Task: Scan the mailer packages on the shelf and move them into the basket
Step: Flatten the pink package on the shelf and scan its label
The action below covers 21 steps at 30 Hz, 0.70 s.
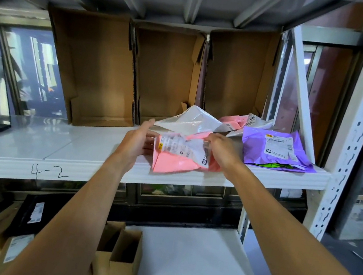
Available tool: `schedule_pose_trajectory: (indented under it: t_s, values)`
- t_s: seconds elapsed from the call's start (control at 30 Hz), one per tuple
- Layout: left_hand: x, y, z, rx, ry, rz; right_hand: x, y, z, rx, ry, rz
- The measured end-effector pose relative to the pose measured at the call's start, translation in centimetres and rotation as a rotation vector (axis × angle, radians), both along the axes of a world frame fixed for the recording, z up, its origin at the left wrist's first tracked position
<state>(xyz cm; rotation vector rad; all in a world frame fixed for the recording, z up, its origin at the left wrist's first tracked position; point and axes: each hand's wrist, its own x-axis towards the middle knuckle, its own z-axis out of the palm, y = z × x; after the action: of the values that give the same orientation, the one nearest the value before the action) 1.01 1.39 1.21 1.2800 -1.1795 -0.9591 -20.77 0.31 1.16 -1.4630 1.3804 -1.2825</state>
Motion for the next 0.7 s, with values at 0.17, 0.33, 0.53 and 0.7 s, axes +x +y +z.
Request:
schedule_pose_trajectory:
  t_s: [0.17, 0.33, 0.53, 0.7]
  values:
    - [-0.23, 0.70, -0.01, 0.000, -0.211, -0.062, 0.71, -0.26, -0.39, -0.048, 0.096, 0.082]
    - [-0.28, 0.81, 0.08, 0.012, -0.245, -0.115, 0.61, -0.17, -0.33, -0.053, 0.044, 0.038]
    - [0.20, 0.79, 0.25, 0.004, -0.263, -0.214, 0.33, 0.11, -0.16, -0.074, 0.020, -0.059]
    - [-0.18, 0.55, -0.09, -0.025, -0.250, -0.172, 0.01, 0.21, 0.06, -0.061, -0.124, -0.080]
